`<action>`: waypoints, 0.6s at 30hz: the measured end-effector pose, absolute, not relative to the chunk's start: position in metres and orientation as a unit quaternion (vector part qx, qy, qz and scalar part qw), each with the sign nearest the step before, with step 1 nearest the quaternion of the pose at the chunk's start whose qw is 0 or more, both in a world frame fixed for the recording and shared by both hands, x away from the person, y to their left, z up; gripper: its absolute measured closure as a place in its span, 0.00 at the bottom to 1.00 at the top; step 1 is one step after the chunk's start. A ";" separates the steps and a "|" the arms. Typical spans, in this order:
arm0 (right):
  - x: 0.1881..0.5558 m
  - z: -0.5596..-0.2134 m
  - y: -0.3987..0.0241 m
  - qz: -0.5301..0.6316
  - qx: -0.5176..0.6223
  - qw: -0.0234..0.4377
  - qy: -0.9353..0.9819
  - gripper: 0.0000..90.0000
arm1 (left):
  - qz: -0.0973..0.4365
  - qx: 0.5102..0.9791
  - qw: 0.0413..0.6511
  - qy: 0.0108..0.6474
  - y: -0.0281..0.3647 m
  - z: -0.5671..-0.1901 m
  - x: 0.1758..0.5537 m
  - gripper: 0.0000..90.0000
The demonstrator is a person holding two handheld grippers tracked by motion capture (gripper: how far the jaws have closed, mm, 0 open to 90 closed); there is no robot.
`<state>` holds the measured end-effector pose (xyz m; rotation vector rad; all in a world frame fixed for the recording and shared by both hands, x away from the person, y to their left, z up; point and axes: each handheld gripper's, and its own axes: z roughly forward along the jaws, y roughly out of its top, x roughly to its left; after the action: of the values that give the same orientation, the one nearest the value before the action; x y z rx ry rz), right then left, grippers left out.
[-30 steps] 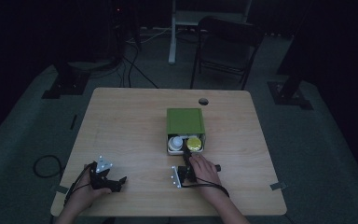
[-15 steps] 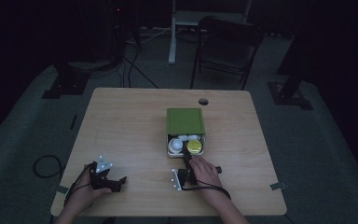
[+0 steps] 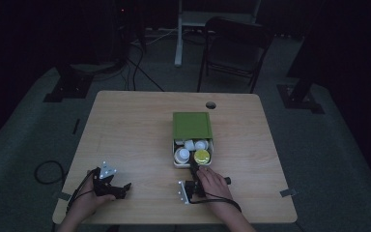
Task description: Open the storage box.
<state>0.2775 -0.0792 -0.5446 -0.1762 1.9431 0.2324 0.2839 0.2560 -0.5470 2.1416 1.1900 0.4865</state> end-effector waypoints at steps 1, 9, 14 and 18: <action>0.276 -0.545 -0.079 0.098 -0.073 0.554 0.824 0.80 | 0.185 0.813 0.316 0.452 0.256 -0.547 0.284 0.00; 0.264 -0.544 -0.080 0.098 -0.077 0.549 0.826 0.80 | 0.185 0.813 0.317 0.452 0.256 -0.547 0.284 0.00; 0.255 -0.545 -0.080 0.101 -0.080 0.546 0.828 0.80 | 0.185 0.813 0.316 0.452 0.256 -0.547 0.284 0.00; 0.250 -0.548 -0.081 0.101 -0.085 0.541 0.830 0.80 | 0.185 0.813 0.316 0.452 0.256 -0.547 0.284 0.00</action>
<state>0.2500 -0.0806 -0.5479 -0.2015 1.9726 0.2388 0.2839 0.2560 -0.5470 2.1411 1.1900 0.4877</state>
